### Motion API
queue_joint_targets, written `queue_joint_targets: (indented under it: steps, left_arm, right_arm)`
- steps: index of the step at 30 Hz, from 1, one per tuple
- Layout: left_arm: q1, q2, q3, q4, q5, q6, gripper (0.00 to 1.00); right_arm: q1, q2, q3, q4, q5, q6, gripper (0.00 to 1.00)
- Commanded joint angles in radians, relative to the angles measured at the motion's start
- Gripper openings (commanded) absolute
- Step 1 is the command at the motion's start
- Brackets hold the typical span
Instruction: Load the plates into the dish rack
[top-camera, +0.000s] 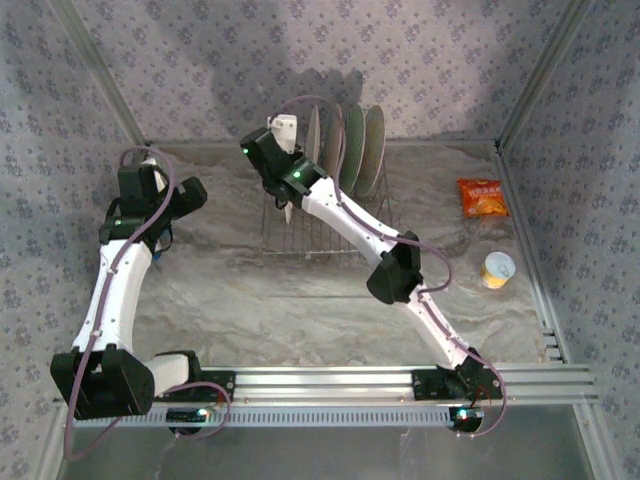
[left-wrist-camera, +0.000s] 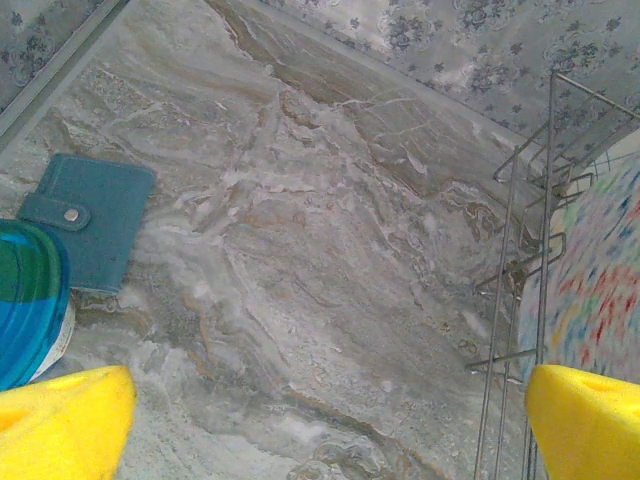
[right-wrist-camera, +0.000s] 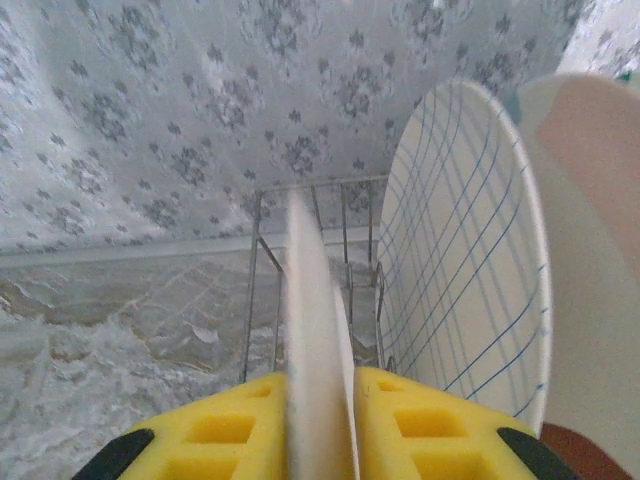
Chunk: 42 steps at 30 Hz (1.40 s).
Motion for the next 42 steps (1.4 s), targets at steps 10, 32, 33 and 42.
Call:
queue_joint_targets:
  steps: [10,32,33,42]
  left_arm:
    - [0.006,-0.011,0.007,0.027,0.004,0.003,0.99]
    - [0.007,-0.001,0.014,0.022,0.007,0.005,0.99]
    - [0.008,-0.003,0.014,0.022,0.006,0.005,0.99]
    - [0.007,-0.008,0.012,0.022,0.013,0.002,0.99]
  right_arm:
    - [-0.052,-0.041,-0.009,-0.049,-0.016,0.019,0.22]
    - [-0.02,-0.319,-0.07,-0.254,-0.209,-0.049,0.8]
    - [-0.02,-0.345,-0.107,-0.264,-0.228,-0.069,0.84]
    - [-0.055,-0.549,-0.586,-0.183,-0.397,-0.014,0.79]
